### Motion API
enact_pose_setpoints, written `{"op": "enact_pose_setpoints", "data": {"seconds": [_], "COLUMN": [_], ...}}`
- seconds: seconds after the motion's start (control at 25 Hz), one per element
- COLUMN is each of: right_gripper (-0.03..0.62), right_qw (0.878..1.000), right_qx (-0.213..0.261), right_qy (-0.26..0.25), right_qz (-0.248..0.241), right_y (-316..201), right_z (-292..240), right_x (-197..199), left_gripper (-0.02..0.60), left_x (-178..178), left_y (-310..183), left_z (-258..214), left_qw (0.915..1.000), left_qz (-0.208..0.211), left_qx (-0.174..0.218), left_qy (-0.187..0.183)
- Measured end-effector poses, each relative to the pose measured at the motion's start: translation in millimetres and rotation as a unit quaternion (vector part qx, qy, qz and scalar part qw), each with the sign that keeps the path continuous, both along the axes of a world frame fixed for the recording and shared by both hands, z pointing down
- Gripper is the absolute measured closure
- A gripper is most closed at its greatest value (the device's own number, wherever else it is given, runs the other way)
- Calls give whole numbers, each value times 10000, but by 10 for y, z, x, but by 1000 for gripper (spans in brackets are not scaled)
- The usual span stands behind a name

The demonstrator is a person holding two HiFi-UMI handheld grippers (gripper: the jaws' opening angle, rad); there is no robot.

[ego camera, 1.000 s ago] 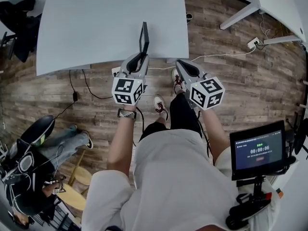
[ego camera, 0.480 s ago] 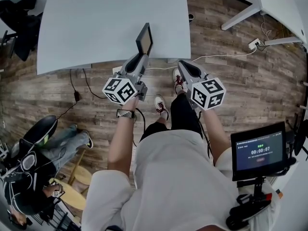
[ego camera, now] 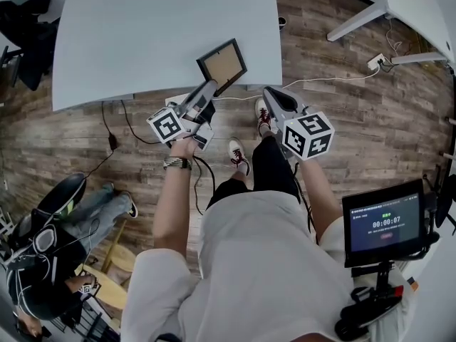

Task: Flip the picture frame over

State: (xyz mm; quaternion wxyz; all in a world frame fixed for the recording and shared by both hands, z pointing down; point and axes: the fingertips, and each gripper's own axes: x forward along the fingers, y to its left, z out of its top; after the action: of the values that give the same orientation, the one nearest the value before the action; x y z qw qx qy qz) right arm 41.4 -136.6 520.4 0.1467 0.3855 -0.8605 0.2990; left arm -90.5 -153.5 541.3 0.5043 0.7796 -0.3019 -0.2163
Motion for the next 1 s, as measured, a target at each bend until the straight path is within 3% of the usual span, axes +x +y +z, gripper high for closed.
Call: {"op": "enact_pose_setpoints", "data": {"seconds": [0.12,0.36,0.64,1.0], "right_gripper": [592,592,592,592], "right_qw": [10000,10000,9999,9997], "right_qx": [-33,-63,-78,-165], "right_qy": [25,46,81,87], "right_qz": [-9,-41,-102,-133], "right_y": [17,34,57,118], "right_z": [31,47,64,121], "right_x": [8,5,-19,-10], "left_gripper": [500,506,509,512], "left_x": [-53,-73,-34,-62], "left_y": [-21,67,186,385], "left_z": [66,360,517,747], "left_qw": [9991,9964,9921,9820], "left_qz": [8,3,28,877], "left_qx": [-225,-843,-1247,-1671], "left_qy": [363,44,125,6]}}
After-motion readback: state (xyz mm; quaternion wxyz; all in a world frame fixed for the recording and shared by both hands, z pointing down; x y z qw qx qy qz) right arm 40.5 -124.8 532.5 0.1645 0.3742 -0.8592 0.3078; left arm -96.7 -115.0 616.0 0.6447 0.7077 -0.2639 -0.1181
